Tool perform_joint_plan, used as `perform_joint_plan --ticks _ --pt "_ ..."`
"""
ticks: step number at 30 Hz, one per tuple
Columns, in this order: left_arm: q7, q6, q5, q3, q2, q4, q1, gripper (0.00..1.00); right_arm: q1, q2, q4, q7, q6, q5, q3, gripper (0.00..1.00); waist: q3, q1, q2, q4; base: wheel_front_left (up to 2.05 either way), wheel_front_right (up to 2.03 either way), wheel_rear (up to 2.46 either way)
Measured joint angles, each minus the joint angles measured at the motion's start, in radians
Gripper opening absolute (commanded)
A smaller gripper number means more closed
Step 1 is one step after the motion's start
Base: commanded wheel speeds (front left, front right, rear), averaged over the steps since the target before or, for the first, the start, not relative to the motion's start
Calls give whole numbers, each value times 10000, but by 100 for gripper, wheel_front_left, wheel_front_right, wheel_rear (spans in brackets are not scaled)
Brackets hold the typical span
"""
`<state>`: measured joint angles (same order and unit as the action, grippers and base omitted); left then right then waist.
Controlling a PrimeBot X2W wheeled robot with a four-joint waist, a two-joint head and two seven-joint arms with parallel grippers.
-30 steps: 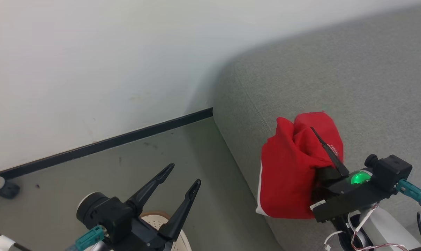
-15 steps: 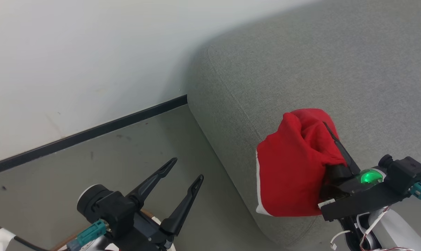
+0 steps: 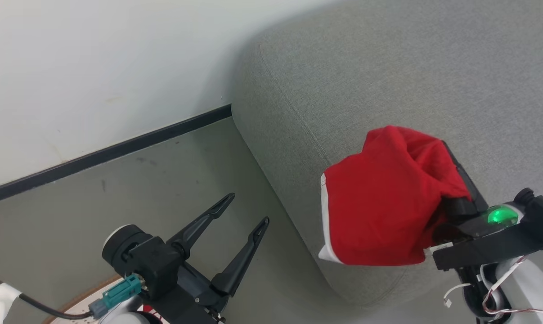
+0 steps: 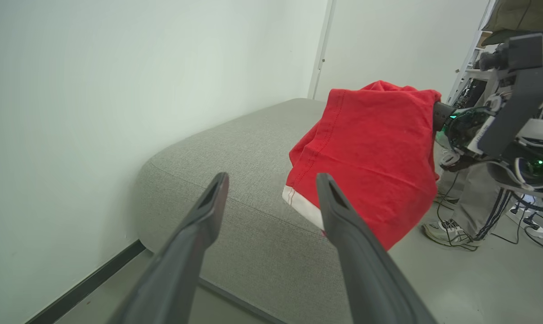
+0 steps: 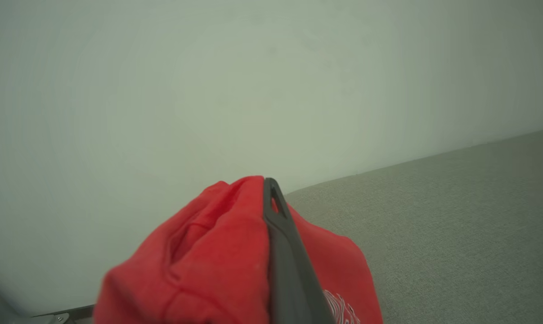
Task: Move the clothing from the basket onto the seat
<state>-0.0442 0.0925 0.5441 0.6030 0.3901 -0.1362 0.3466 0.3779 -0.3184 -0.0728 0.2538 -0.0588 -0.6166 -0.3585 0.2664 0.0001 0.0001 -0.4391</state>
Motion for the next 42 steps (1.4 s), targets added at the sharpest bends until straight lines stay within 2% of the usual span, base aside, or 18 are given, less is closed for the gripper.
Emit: perform_joint_plan --ticks 7,15,28,39,42 --pt "171 48 -25 -2 205 -309 211 100 1023 -165 -646 27 -205 -267 621 0 456 0 0 74 0 0 0" --pt "454 134 -123 121 313 -673 751 100 2351 -826 -1662 27 -414 -700 1300 0 1164 1 0 258 0 0 0" --pt "771 221 -178 224 412 -972 1559 100 4180 -1607 -2836 19 -556 -892 1812 0 2319 1 1 790 0 0 0" --pt "867 230 -178 232 414 -1306 2254 100 5311 -2566 -4033 -31 -545 -959 2510 0 3299 0 0 1403 0 0 0" --pt "867 234 -178 244 376 -1327 2377 100 5462 -2732 -4318 -29 -372 -963 2828 0 3566 0 0 1559 0 0 0"
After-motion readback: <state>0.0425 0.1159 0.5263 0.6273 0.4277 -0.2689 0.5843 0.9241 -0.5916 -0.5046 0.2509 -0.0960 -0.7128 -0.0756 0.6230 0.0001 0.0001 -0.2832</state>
